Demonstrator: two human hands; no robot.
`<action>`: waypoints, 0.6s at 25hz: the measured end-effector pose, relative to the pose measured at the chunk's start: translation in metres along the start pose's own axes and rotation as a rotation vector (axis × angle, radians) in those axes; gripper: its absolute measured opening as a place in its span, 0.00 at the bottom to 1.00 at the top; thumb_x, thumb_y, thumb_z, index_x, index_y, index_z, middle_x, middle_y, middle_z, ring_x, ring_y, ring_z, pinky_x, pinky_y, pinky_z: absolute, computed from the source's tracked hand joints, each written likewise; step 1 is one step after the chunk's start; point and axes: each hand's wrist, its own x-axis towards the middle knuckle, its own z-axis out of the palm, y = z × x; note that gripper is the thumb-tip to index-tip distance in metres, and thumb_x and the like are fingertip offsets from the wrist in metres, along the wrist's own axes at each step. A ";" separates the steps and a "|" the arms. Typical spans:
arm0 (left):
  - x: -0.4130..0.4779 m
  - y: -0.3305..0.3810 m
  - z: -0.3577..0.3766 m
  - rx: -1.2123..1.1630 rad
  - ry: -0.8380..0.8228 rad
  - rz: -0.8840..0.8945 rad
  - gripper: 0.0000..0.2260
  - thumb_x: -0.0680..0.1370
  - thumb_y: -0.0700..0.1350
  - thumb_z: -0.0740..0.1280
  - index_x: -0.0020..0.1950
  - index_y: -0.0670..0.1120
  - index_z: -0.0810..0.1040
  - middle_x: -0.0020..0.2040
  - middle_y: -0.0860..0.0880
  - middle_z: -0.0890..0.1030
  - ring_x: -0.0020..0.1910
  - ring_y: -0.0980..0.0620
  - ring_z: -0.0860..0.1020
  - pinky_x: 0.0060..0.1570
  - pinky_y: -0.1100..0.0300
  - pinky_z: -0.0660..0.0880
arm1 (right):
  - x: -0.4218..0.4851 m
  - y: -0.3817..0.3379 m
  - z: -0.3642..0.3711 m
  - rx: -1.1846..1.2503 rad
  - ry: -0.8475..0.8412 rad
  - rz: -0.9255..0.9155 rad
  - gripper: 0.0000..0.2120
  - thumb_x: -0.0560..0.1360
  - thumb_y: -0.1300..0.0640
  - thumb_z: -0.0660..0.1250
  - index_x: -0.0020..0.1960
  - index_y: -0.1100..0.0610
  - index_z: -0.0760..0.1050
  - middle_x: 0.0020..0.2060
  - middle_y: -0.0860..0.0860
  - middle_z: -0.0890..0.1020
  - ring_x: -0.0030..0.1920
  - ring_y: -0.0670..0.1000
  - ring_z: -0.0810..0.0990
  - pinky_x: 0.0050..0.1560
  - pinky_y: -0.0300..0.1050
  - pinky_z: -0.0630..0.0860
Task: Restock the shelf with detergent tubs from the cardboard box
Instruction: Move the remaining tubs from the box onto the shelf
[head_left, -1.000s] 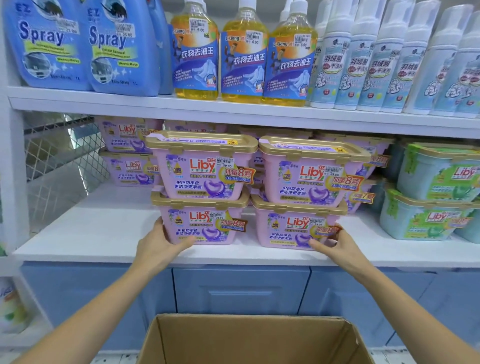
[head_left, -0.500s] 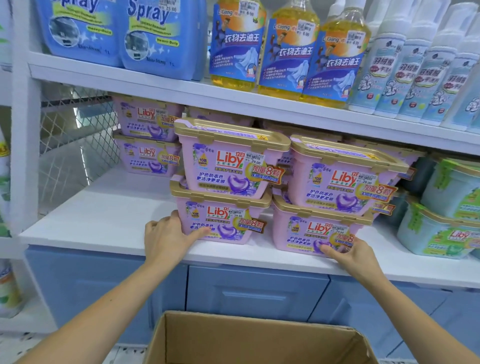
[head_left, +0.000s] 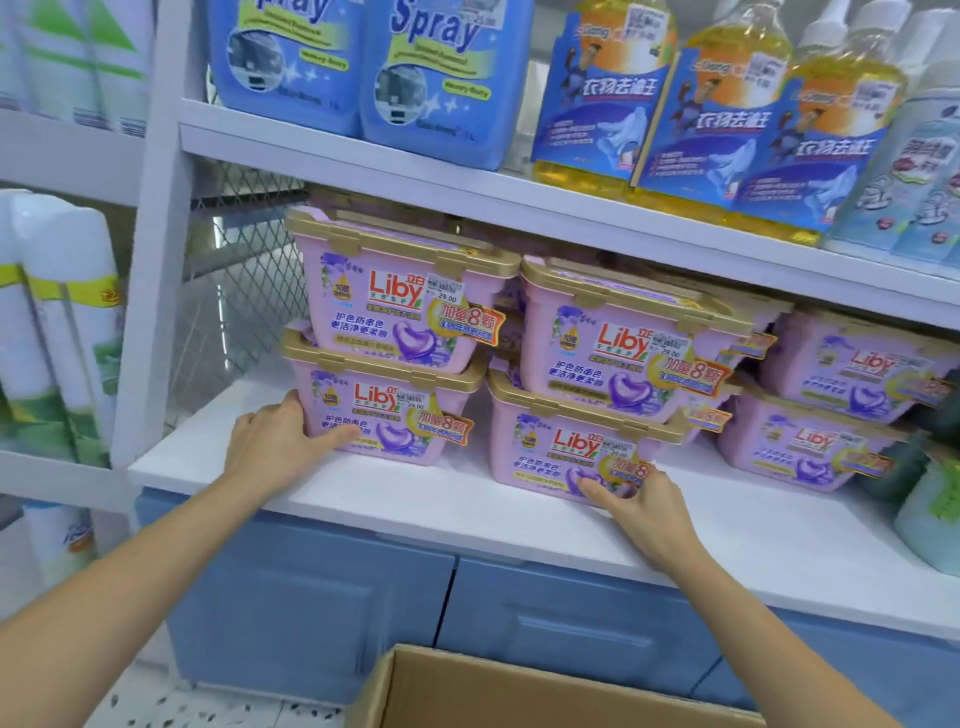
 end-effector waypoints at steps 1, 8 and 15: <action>0.006 -0.009 -0.003 -0.005 0.009 -0.013 0.27 0.70 0.63 0.66 0.58 0.44 0.72 0.54 0.43 0.82 0.53 0.41 0.78 0.53 0.50 0.73 | 0.003 -0.006 0.010 0.004 0.002 0.000 0.16 0.65 0.46 0.74 0.37 0.54 0.71 0.27 0.48 0.74 0.29 0.49 0.72 0.30 0.42 0.66; 0.040 -0.034 -0.008 -0.127 0.060 -0.084 0.29 0.70 0.58 0.70 0.61 0.38 0.68 0.60 0.38 0.79 0.58 0.36 0.77 0.52 0.45 0.74 | 0.033 -0.032 0.050 0.049 0.001 -0.027 0.17 0.63 0.44 0.75 0.41 0.48 0.69 0.31 0.42 0.75 0.32 0.43 0.74 0.32 0.39 0.68; 0.070 -0.045 -0.006 -0.274 -0.016 -0.120 0.28 0.71 0.53 0.71 0.64 0.41 0.66 0.63 0.42 0.78 0.60 0.38 0.76 0.57 0.45 0.73 | 0.062 -0.035 0.070 -0.006 0.008 -0.005 0.24 0.63 0.40 0.74 0.45 0.58 0.74 0.31 0.49 0.77 0.36 0.51 0.78 0.39 0.47 0.74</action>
